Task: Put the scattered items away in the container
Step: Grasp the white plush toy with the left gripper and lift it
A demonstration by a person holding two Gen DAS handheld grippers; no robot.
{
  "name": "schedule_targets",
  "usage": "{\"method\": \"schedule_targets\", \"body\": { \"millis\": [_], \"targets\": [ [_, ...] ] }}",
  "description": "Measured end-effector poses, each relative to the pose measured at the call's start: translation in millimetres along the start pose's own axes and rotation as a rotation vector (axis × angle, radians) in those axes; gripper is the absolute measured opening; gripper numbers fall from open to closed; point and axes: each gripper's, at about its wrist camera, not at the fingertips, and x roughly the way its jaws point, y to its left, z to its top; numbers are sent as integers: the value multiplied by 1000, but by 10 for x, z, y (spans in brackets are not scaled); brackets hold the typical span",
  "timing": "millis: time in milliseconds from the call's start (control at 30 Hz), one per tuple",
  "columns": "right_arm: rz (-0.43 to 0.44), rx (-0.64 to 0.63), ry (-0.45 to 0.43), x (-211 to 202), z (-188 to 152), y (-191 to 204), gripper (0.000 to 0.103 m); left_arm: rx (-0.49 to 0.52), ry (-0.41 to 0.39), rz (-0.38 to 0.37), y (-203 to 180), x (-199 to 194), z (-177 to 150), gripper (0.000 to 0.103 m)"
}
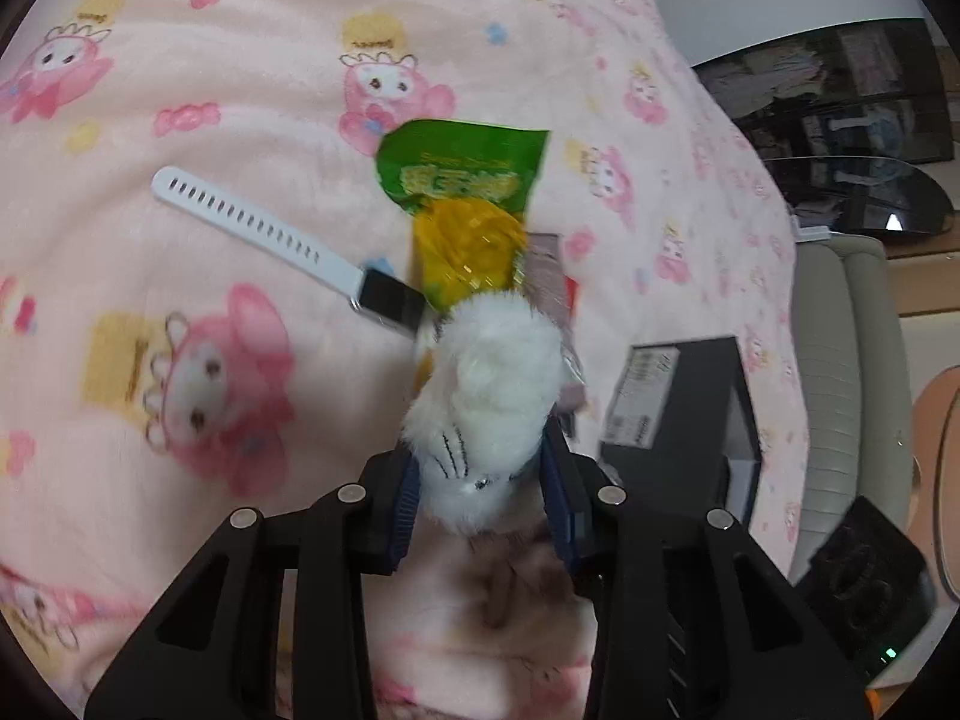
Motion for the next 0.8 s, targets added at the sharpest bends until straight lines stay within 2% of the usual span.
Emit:
{"method": "schedule_targets", "body": {
  "millis": [100, 233, 400, 533, 633, 733, 800],
  "targets": [
    [-4, -2, -26, -298, -272, -40, 10, 53, -9, -18, -92, -140, -255, 36],
    [-3, 65, -23, -662, -728, -265, 10, 89, 42, -64, -205, -128, -614, 36],
    [-30, 171, -31, -974, -1128, -624, 11, 127, 95, -80, -401, 142, -982, 36],
    [-111, 283, -53, -1073, -1330, -921, 12, 107, 107, -81, -482, 365, -1154, 37],
    [-68, 297, -43, -1098, -1451, -1005, 12, 88, 150, -77, -552, 582, -1319, 38],
    [-77, 303, -21, -1021, -1542, -1021, 12, 129, 263, -33, -636, 858, -1450, 39],
    [-77, 311, -17, -968, -1583, -1015, 12, 145, 276, -17, -651, 854, -1442, 45]
  ]
}}
